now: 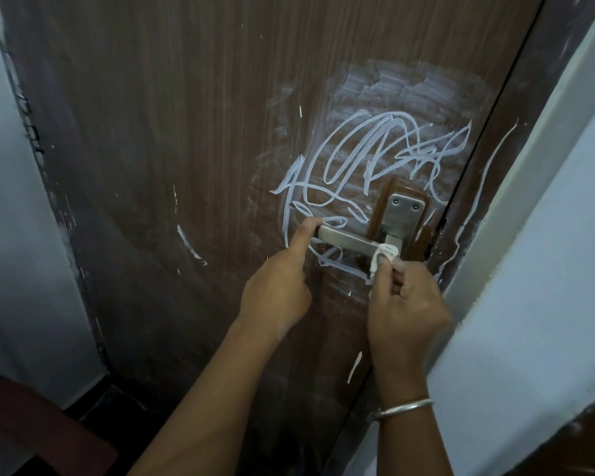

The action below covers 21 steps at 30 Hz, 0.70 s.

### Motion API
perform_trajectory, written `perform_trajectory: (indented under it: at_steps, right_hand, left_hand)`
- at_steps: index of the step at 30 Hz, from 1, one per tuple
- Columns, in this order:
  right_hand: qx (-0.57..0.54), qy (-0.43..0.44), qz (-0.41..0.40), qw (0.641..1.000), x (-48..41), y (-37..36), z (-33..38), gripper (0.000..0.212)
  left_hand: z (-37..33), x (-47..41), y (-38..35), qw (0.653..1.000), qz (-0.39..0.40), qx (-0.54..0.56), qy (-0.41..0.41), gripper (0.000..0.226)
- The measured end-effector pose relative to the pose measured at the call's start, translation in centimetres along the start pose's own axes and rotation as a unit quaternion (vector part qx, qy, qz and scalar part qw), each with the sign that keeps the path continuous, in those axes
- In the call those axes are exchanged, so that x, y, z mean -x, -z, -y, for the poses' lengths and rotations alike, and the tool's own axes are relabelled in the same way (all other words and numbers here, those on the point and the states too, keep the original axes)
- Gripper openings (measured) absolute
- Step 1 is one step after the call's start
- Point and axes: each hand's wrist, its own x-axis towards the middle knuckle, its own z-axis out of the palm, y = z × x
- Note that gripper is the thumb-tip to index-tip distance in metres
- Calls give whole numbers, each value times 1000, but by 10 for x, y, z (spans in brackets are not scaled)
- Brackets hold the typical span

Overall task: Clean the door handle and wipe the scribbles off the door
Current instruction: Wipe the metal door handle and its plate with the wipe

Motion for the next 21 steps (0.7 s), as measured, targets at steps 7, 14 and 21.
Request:
perform_trajectory:
  at_steps: [7,14,21]
  right_hand:
    - [23,18,31,999,0,2,-1,15]
    - [33,-29,21,999,-4,4,1,12]
    - [50,-78,29,995,-15,10,-9,11]
  left_hand:
    - [-1,0,0,1000,2,6,1,98]
    - [0,0,1,1000,4,0,2,97]
    - [-1,0,1,1000,3,7,-4,95]
